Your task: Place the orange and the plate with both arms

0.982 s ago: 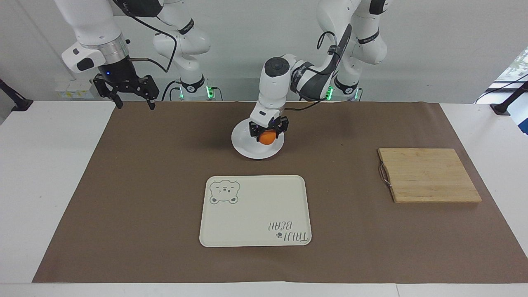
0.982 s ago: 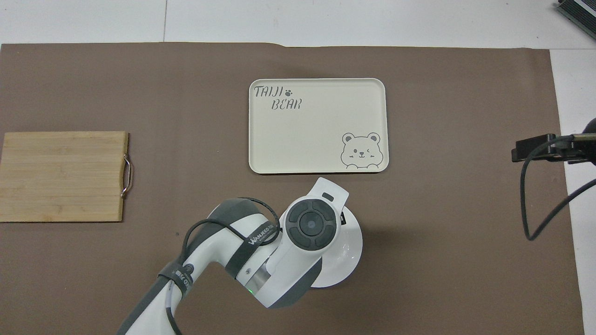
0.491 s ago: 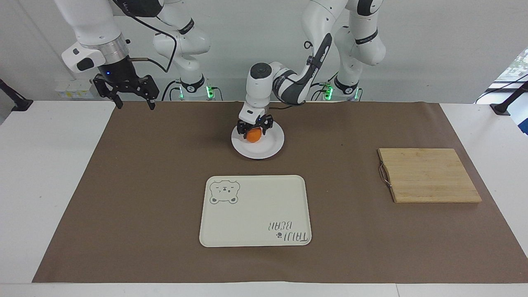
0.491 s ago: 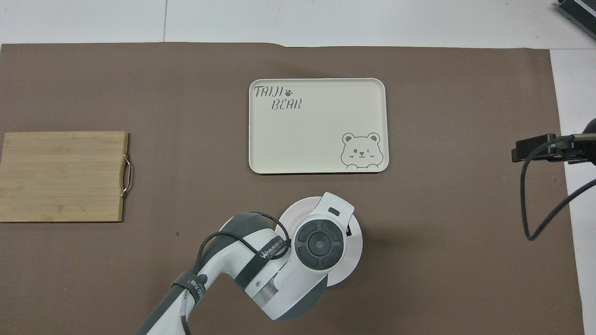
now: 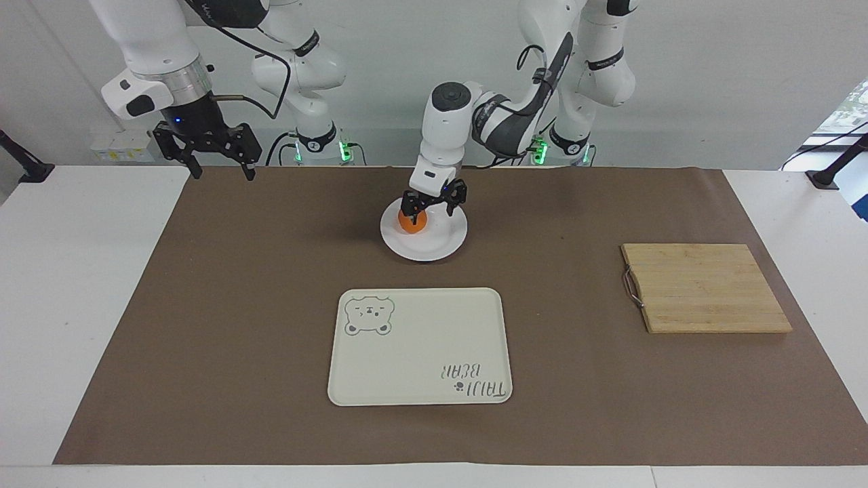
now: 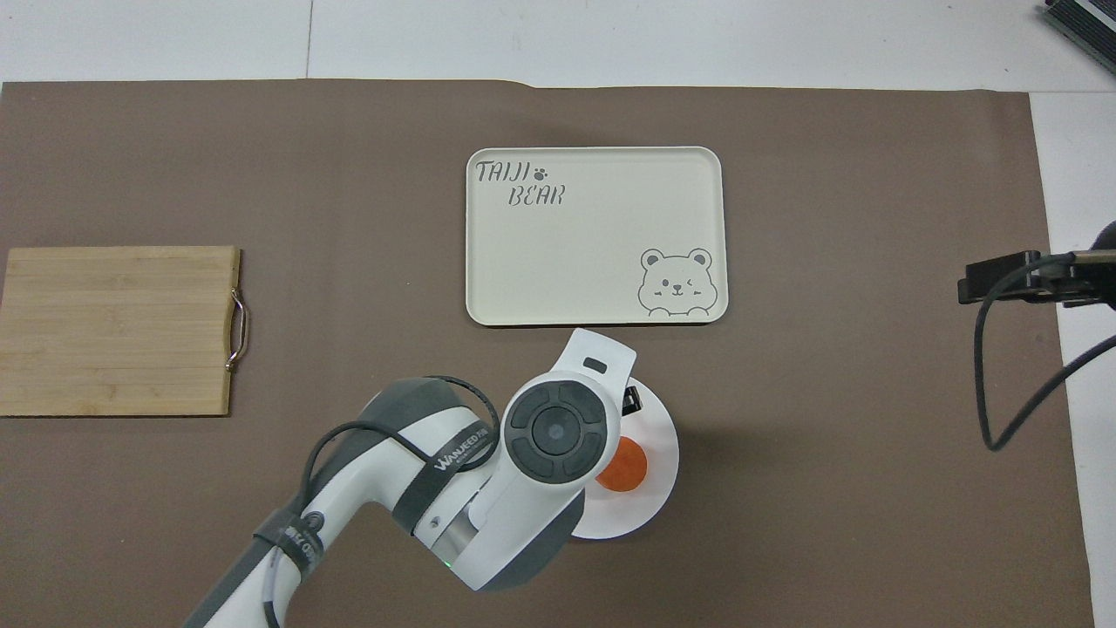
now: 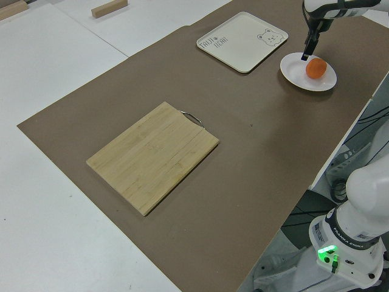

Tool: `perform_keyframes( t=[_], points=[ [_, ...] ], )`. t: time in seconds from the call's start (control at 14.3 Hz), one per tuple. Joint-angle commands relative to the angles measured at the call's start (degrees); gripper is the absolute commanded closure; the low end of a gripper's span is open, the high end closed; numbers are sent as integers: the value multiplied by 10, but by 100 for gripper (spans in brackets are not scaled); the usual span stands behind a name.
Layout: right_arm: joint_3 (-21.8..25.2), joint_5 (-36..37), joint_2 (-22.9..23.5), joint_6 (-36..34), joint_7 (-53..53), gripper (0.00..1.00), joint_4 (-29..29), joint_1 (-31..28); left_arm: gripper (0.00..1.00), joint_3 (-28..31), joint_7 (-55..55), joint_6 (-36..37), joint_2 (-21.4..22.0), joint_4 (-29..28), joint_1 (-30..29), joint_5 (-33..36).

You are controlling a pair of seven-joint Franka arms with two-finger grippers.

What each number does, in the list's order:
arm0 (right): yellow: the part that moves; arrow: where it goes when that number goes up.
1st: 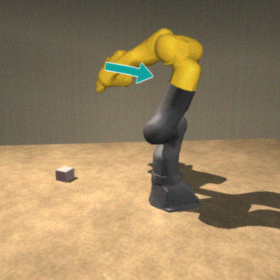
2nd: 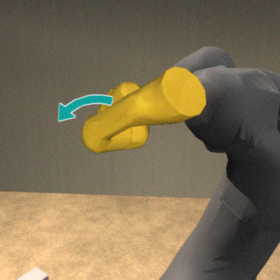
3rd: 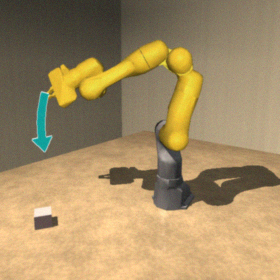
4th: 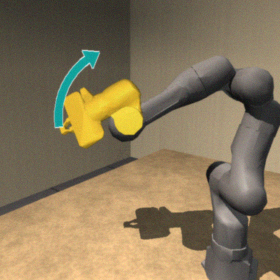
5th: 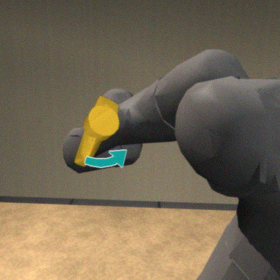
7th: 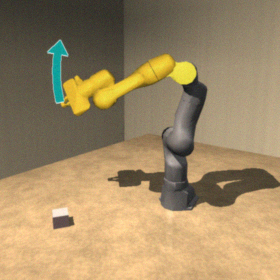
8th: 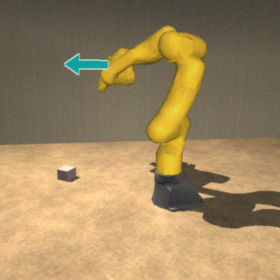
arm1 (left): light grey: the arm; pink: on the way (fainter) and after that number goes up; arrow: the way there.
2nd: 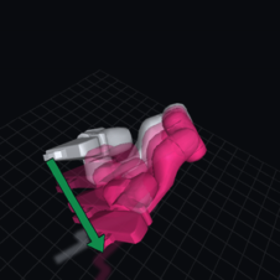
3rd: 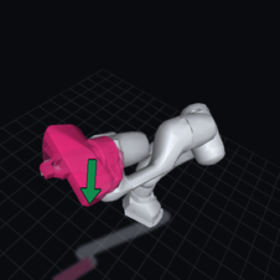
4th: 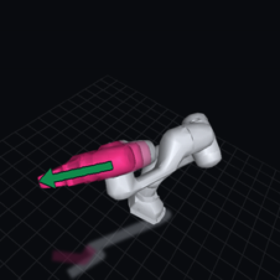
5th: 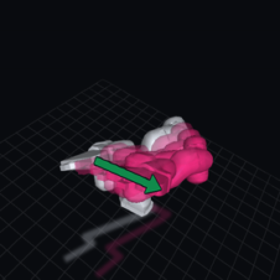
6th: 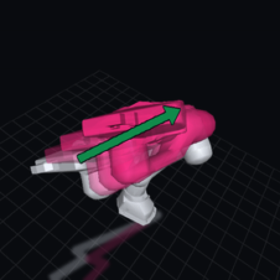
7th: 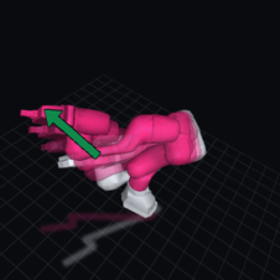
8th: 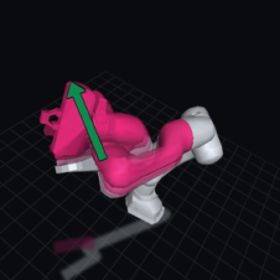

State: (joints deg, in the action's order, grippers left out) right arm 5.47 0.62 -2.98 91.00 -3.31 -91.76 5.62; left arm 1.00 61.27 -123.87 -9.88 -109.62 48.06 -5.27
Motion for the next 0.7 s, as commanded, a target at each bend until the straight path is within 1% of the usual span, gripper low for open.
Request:
perform_keyframes(
  t=[0.0, 0.21, 0.42, 0.63],
  points=[
    [-2, -14, -4, 1, 8, 0, -4, -6, 0, 0, -61, 72, 21, 34, -39, -7],
    [-2, -14, -4, 1, 8, 0, -5, -6, 0, 1, -131, 136, 29, 92, -91, -7],
    [-2, -14, -4, 1, 8, 0, -4, -6, 0, 3, -204, 163, 33, 130, -139, -2],
    [-2, -14, -4, 1, 8, 0, -5, -6, 0, 3, -321, 204, 33, 167, -202, 0]
  ],
)
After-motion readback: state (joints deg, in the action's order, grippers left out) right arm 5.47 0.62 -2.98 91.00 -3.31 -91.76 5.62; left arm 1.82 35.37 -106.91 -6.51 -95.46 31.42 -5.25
